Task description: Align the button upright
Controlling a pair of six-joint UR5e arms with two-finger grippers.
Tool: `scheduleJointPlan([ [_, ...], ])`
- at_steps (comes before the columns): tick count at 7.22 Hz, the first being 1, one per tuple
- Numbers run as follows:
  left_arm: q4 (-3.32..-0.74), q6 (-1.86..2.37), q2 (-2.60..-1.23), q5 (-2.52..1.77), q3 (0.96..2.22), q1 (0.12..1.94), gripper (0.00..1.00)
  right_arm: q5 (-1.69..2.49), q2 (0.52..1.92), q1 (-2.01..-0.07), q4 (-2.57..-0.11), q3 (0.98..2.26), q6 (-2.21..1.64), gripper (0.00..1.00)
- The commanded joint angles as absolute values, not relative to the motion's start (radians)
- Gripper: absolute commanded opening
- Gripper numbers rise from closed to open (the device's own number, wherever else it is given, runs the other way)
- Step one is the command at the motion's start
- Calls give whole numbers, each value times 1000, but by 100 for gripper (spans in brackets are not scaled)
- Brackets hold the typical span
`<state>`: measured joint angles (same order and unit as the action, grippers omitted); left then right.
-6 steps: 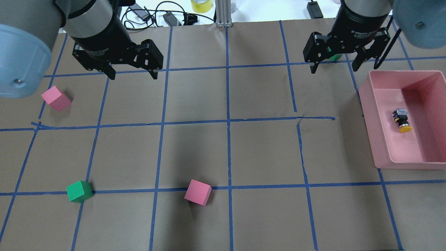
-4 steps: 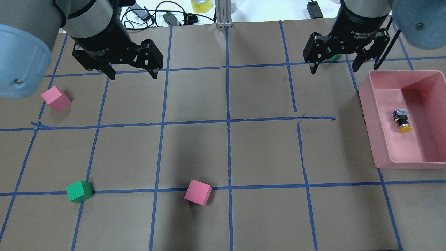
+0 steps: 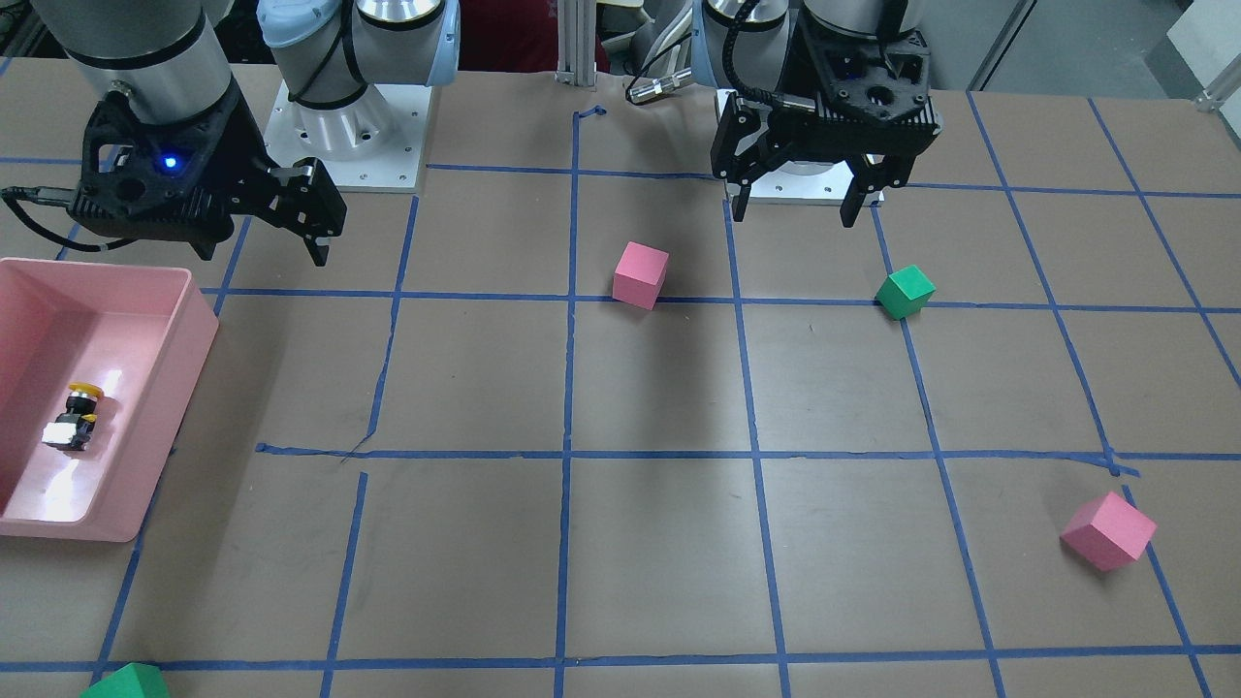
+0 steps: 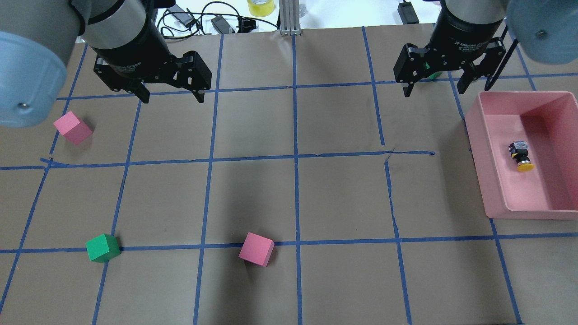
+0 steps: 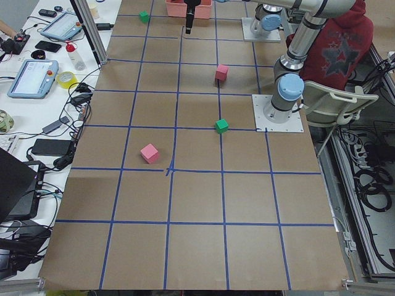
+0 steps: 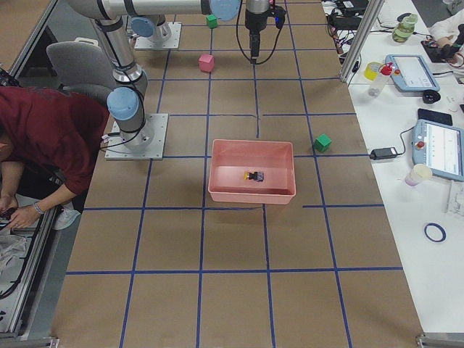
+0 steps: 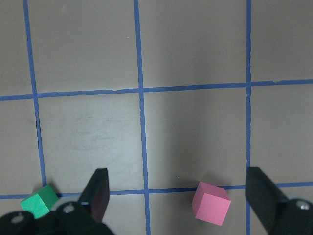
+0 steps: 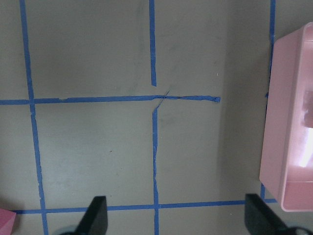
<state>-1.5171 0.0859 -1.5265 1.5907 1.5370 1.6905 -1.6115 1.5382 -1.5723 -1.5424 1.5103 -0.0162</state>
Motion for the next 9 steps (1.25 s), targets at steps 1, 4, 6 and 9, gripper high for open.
scheduleJointPlan([
  [1,-1517,86,-1525,1591,1545,1690,100,-1614,1551,-1572,-1517,1509,-17,100],
  [4,-1516,86,-1519,1589,1554,1690,100,-1611,1548,-1572,-1506,1506,-17,100],
  [6,-1516,86,-1519,1591,1554,1690,100,-1618,1534,-1572,-1523,1514,-17,100],
  [9,-1516,86,-1517,1591,1554,1690,100,-1615,1528,-1563,-1537,1516,-18,100],
])
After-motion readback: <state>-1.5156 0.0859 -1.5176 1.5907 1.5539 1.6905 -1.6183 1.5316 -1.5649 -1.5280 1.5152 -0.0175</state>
